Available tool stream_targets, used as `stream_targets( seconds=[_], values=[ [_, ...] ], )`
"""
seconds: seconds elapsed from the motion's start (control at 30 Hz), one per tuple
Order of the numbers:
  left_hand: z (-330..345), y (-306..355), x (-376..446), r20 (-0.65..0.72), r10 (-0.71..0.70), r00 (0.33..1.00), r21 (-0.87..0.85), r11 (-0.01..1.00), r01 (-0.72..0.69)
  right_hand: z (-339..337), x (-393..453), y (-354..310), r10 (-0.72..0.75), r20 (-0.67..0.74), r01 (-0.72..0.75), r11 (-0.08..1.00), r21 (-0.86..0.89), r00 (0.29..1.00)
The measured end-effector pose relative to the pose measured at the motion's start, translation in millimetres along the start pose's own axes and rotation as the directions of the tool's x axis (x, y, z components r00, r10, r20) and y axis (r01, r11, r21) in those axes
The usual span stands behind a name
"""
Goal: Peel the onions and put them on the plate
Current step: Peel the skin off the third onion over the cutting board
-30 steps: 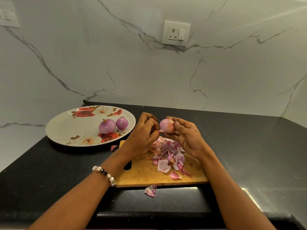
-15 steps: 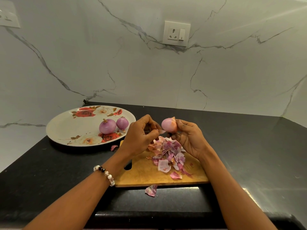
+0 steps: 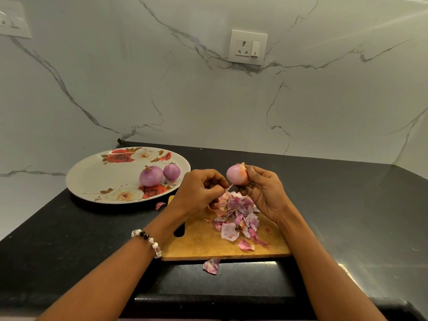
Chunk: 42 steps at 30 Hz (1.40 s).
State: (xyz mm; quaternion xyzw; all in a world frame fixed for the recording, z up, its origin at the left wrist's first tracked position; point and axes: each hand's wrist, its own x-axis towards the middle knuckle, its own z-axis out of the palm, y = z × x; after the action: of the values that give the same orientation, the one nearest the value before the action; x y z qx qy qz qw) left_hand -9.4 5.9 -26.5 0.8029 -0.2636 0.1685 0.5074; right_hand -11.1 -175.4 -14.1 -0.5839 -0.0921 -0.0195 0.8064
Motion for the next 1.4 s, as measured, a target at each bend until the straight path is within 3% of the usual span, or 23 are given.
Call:
stream_targets(
  seconds=[0.3,0.57,0.83,0.93,1.1,1.4],
  values=[
    [1.6,-8.0,1.0,-0.063,-0.086,0.994,0.115,0.989,0.092,-3.2,3.2,0.7,-0.05,-0.002,0.05,0.991,0.123,0.999],
    [3.5,-10.3,4.8,-0.183,0.158,0.97,0.303,0.948,-0.097,-2.7,4.3,5.2,-0.067,0.115,0.06,0.996,0.059,0.991],
    [3.1,-3.8,2.3,-0.265,0.272,0.925,0.263,0.943,-0.202,-1.6,3.7,6.9,-0.067,0.106,0.07,0.997,-0.021,0.992],
    [0.8,-3.4,2.7,-0.32,0.254,0.913,0.236,0.954,-0.183,-1.7,4.5,7.9,-0.084,0.09,0.092,0.993,-0.08,0.992],
    [0.6,-6.1,5.3,-0.359,0.282,0.89,0.373,0.917,-0.141,-2.1,5.2,8.3,-0.087,0.094,0.097,0.989,-0.109,0.992],
    [4.0,-1.1,3.2,-0.392,0.231,0.89,0.311,0.944,-0.108,-1.7,5.2,9.8,-0.086,0.138,0.107,0.982,-0.155,0.987]
  ],
)
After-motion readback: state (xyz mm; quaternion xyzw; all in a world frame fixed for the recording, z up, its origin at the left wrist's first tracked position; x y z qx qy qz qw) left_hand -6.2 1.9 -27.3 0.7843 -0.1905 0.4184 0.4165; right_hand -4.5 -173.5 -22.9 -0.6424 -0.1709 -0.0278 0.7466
